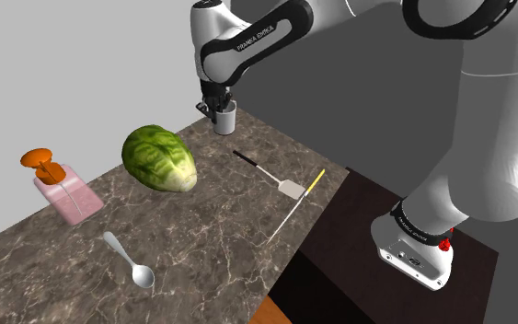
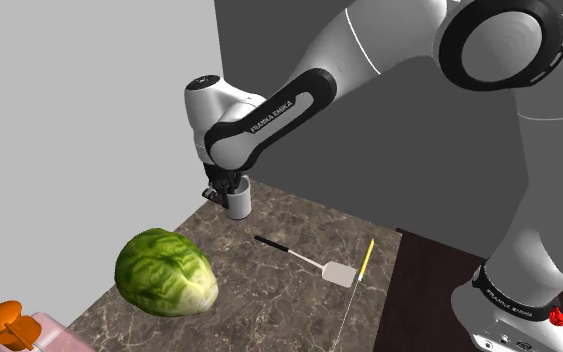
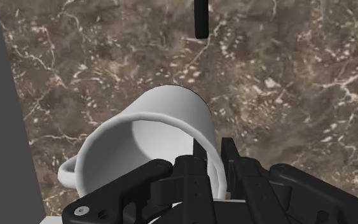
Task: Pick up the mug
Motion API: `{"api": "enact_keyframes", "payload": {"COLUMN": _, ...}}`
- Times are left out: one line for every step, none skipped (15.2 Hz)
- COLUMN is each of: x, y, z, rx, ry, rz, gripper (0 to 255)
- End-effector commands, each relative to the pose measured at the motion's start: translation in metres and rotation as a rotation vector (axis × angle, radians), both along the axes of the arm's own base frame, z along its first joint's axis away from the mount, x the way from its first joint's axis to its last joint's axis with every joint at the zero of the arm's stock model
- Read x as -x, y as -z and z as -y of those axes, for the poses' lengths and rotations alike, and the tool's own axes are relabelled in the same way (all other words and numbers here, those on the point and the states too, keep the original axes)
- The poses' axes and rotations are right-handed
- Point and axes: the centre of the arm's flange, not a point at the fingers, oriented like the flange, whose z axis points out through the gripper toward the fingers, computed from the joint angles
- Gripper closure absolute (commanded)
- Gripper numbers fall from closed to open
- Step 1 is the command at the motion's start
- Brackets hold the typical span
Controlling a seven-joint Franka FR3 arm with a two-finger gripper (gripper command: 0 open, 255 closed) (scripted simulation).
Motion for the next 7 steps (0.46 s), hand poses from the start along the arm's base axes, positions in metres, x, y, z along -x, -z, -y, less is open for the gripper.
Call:
{"api": "enact_keyframes", "payload": {"x": 0.0, "y": -0.011, "z": 0.0, "rx": 0.0, "ry": 0.0, "rz": 0.0, "gripper": 255}}
{"api": "enact_keyframes", "payload": {"x": 0.0, "y": -0.016, "z": 0.0, "rx": 0.0, "ry": 0.0, "rz": 0.0, "gripper": 255}}
{"api": "enact_keyframes", "payload": {"x": 0.0, "y": -0.022, "z": 0.0, "rx": 0.0, "ry": 0.0, "rz": 0.0, "gripper": 255}}
{"api": "enact_keyframes", "payload": {"x": 0.0, "y": -0.027, "z": 0.0, "rx": 0.0, "ry": 0.0, "rz": 0.0, "gripper": 255}}
{"api": "enact_keyframes", "payload": {"x": 0.0, "y": -0.032, "z": 0.0, "rx": 0.0, "ry": 0.0, "rz": 0.0, "gripper": 255}}
{"api": "enact_keyframes", "payload": {"x": 0.0, "y": -0.033, "z": 0.0, "rx": 0.0, "ry": 0.0, "rz": 0.0, "gripper": 255}}
{"api": "enact_keyframes", "payload": {"x": 0.0, "y": -0.033, "z": 0.0, "rx": 0.0, "ry": 0.0, "rz": 0.0, "gripper": 255}}
